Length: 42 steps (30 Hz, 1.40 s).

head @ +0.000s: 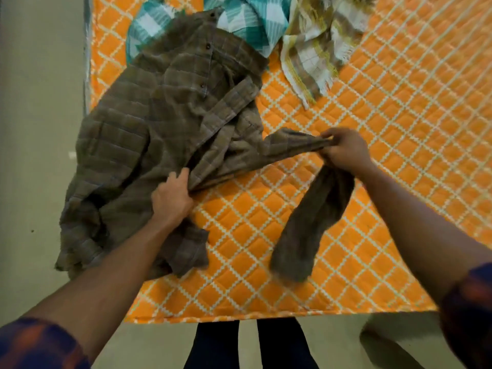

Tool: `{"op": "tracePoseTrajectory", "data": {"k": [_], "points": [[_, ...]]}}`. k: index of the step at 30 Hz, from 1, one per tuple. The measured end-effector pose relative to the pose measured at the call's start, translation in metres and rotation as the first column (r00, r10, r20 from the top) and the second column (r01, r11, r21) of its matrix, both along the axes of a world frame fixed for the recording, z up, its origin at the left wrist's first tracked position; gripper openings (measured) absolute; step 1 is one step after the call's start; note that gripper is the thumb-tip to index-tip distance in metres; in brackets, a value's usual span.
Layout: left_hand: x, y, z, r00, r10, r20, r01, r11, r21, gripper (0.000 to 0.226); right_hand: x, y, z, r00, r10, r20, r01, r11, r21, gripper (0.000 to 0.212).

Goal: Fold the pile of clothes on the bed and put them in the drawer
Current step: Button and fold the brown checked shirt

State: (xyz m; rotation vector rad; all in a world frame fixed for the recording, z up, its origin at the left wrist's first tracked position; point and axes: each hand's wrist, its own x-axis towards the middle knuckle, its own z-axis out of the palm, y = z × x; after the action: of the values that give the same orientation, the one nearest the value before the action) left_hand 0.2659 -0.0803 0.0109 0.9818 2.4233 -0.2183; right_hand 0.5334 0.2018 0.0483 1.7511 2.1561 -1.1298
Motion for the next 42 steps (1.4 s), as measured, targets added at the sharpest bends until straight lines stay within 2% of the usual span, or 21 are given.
{"op": "tracePoseTrajectory", "data": {"k": [3,5,7,9,11,14,15,17,19,20,22,24,27,29,30,31,33,36,39,40,42], "points": [[0.000,0.006,0.015,0.999,-0.008,0.053,0.010,0.999,-0.045,0.054,0.010,0.065,0.034,0.984,0.086,0.154,-0.123,0.961,0.248,0.046],[0.008,0.014,0.022,0.995,-0.012,0.096,0.020,0.996,-0.082,0.051,0.011,0.103,0.046,0.980,-0.001,0.198,-0.073,0.927,0.367,0.046],[0.020,0.025,0.025,0.974,0.021,0.223,0.004,0.994,-0.107,0.056,0.011,0.132,0.043,0.968,-0.100,0.231,-0.009,0.904,0.427,0.042],[0.031,0.037,0.025,0.850,0.172,0.498,-0.126,0.984,-0.125,0.064,0.002,0.146,0.032,0.957,-0.205,0.203,0.105,0.903,0.417,0.048],[0.043,0.041,0.026,0.639,0.304,0.706,-0.268,0.949,-0.165,0.076,-0.010,0.140,0.015,0.929,-0.361,0.081,0.315,0.886,0.340,0.050],[0.060,0.026,0.017,0.503,0.360,0.786,-0.430,0.893,-0.134,0.092,-0.028,0.071,-0.021,0.838,-0.515,-0.179,0.545,0.793,0.272,0.053],[0.066,0.021,0.013,0.489,0.372,0.789,-0.474,0.873,-0.118,0.091,-0.037,0.037,-0.033,0.784,-0.550,-0.288,0.611,0.765,0.203,0.056],[0.079,0.013,0.008,0.480,0.400,0.781,-0.523,0.845,-0.111,0.086,-0.047,-0.036,-0.062,0.589,-0.711,-0.384,0.715,0.680,-0.163,0.061],[0.090,0.011,0.007,0.531,0.360,0.767,-0.505,0.862,-0.055,0.088,-0.054,-0.101,-0.076,0.417,-0.849,-0.326,0.594,0.526,-0.609,0.062],[0.095,0.007,0.005,0.596,0.312,0.740,-0.453,0.891,-0.011,0.090,-0.055,-0.123,-0.082,0.385,-0.876,-0.289,0.504,0.462,-0.729,0.061],[0.103,0.004,0.003,0.733,0.186,0.654,-0.281,0.959,0.041,0.096,-0.059,-0.135,-0.086,0.466,-0.825,-0.319,0.439,0.528,-0.727,0.053],[0.113,0.003,0.006,0.775,0.120,0.621,-0.171,0.985,0.023,0.097,-0.063,-0.119,-0.094,0.553,-0.752,-0.358,0.472,0.637,-0.609,0.036],[0.135,0.002,0.007,0.689,0.137,0.712,-0.081,0.990,-0.112,0.098,-0.055,-0.090,-0.083,0.539,-0.747,-0.389,0.547,0.662,-0.512,0.026],[0.147,0.001,0.007,0.587,0.228,0.777,-0.044,0.967,-0.250,0.099,-0.033,-0.095,-0.068,0.660,-0.647,-0.382,0.553,0.762,-0.336,0.010],[0.152,0.001,0.008,0.571,0.255,0.781,-0.019,0.954,-0.298,0.100,-0.018,-0.104,-0.061,0.741,-0.580,-0.339,0.531,0.815,-0.233,0.009],[0.153,0.002,0.009,0.569,0.266,0.778,0.023,0.941,-0.338,0.099,-0.003,-0.116,-0.057,0.794,-0.549,-0.262,0.532,0.835,-0.139,0.022],[0.148,0.010,0.016,0.579,0.291,0.761,0.086,0.907,-0.413,0.081,0.022,-0.136,-0.051,0.813,-0.550,-0.192,0.551,0.833,-0.052,0.031],[0.116,0.032,0.028,0.596,0.287,0.750,0.120,0.891,-0.437,0.044,0.015,-0.128,-0.045,0.839,-0.427,-0.338,0.450,0.893,-0.011,0.031],[0.076,0.063,0.025,0.693,0.219,0.687,-0.102,0.973,-0.207,0.014,-0.040,-0.084,-0.044,0.811,-0.369,-0.455,0.361,0.926,-0.109,0.012],[0.063,0.074,0.021,0.766,0.195,0.613,-0.208,0.977,-0.052,0.011,-0.064,-0.066,-0.045,0.804,-0.383,-0.455,0.339,0.924,-0.178,0.016],[0.039,0.102,0.013,0.884,0.170,0.436,-0.300,0.921,0.249,0.025,-0.111,-0.030,-0.046,0.837,-0.361,-0.412,0.296,0.931,-0.214,0.047]]}}
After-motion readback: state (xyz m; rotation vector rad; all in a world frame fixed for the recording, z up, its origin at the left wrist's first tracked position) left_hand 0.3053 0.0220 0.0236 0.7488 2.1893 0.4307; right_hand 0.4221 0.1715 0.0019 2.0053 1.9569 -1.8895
